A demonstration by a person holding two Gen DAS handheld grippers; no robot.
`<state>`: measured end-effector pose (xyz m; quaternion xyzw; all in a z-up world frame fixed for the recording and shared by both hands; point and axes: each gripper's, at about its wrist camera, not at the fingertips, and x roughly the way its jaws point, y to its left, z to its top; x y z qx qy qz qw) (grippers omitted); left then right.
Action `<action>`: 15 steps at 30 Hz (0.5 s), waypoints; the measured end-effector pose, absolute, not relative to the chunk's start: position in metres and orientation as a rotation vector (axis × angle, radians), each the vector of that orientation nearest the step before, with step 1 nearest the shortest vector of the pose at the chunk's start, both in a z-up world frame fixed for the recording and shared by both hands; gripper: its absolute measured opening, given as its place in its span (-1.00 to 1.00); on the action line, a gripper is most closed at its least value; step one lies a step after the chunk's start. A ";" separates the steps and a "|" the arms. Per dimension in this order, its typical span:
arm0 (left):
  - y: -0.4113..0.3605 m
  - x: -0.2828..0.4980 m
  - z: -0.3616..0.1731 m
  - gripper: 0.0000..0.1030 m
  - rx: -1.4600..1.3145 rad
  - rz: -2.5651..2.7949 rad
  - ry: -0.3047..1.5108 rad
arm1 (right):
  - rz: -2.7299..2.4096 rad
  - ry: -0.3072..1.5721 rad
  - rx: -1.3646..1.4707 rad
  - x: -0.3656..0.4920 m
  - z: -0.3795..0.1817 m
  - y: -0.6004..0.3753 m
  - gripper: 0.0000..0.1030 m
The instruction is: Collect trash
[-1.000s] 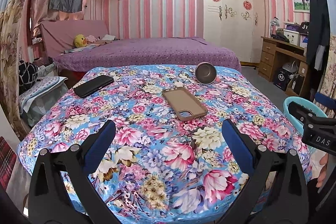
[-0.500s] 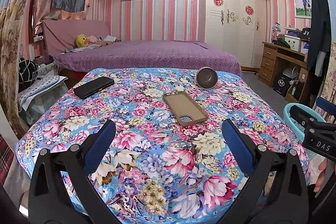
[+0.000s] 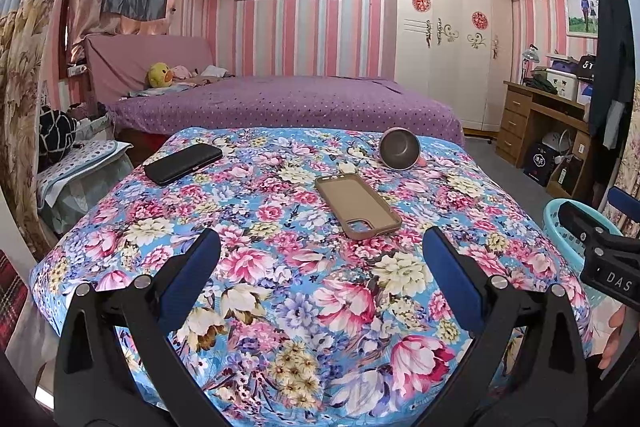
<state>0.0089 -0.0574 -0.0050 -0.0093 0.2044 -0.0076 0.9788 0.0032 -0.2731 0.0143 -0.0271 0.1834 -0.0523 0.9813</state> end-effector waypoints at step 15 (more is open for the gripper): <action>-0.060 0.009 -0.004 0.89 -0.009 -0.009 0.399 | -0.105 0.360 -0.057 0.003 0.015 -0.271 0.91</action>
